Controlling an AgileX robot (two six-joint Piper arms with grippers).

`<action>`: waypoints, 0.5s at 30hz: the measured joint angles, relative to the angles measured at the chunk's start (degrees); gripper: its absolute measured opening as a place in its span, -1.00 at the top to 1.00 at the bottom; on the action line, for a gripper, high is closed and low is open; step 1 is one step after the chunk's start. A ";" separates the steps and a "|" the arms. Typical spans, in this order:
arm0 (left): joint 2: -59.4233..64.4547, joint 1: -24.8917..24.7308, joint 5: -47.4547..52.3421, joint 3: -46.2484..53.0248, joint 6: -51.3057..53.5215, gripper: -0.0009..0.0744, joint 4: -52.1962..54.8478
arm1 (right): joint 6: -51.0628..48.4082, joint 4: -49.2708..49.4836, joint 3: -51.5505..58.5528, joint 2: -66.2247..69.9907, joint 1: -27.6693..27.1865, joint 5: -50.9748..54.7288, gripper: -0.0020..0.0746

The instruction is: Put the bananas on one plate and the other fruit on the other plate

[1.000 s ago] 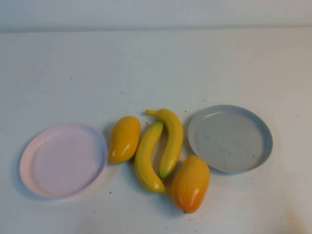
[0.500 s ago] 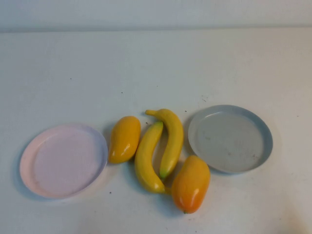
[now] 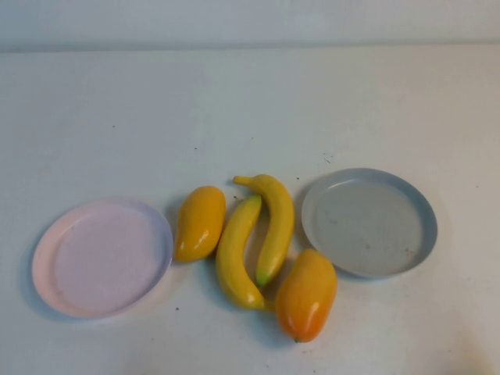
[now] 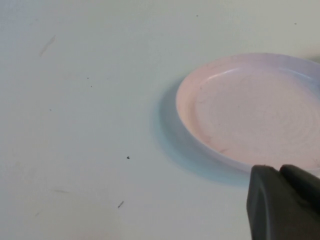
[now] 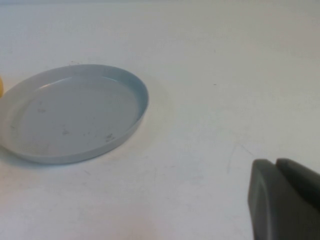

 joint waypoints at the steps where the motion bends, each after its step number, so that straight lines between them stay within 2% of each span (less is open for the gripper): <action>1: 0.00 0.00 0.00 0.00 0.10 0.97 0.47 | 0.00 0.00 0.00 -0.09 0.00 0.00 0.99; 7: 0.00 0.00 -1.52 0.00 -2.19 0.97 0.64 | 0.00 0.00 0.00 -0.09 0.00 0.00 0.99; 15: 0.00 0.00 -7.78 0.00 -14.83 0.97 -9.94 | 0.00 0.00 0.00 -0.09 0.00 0.00 0.99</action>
